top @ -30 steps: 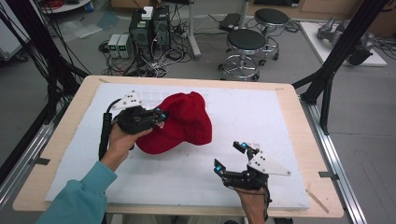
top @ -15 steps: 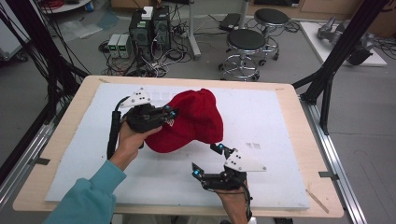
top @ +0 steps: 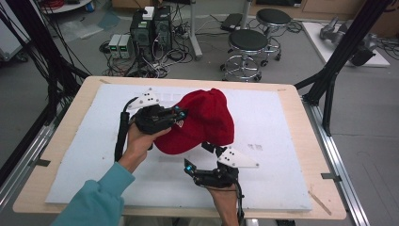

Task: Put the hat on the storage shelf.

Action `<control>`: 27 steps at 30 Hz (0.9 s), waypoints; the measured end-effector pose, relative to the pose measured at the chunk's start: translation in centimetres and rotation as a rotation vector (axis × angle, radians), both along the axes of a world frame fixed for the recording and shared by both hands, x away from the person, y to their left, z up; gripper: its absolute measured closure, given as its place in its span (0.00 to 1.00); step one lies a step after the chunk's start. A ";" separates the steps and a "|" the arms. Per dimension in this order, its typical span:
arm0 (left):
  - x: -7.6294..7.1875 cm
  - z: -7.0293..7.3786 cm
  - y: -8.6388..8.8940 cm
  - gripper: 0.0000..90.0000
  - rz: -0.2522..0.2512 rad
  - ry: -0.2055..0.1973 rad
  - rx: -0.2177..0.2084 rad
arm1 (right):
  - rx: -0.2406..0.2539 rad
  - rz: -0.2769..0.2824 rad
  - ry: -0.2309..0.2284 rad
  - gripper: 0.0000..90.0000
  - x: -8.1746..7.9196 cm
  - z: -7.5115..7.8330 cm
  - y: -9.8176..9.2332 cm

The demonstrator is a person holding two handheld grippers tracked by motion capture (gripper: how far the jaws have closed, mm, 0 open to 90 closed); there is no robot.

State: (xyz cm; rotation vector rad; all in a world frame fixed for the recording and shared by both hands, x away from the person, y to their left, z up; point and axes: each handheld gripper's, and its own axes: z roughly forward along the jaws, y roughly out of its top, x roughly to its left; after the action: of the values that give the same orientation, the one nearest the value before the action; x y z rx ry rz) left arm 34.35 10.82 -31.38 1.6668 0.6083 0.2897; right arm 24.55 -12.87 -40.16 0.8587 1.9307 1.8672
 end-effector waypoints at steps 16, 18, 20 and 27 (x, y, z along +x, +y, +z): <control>-0.5 0.1 -1.1 0.96 -0.012 -0.018 -0.003 | 0.100 -0.034 0.017 0.32 0.3 0.1 0.5; -0.5 0.0 -1.2 0.95 -0.014 -0.016 -0.007 | 0.107 -0.040 0.003 0.35 0.2 0.2 0.4; -0.6 0.0 -1.2 0.96 -0.015 -0.014 -0.012 | 0.115 -0.036 0.009 0.39 0.2 0.2 0.3; -0.8 -0.2 -1.5 0.96 -0.033 -0.023 -0.009 | 0.131 -0.031 0.029 0.53 0.4 0.1 -0.3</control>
State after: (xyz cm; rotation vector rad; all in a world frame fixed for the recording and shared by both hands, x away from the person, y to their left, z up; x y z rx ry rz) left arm 33.57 9.33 -31.62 1.6611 0.5637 0.2809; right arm 24.98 -13.16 -40.04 0.9534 1.8174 1.9915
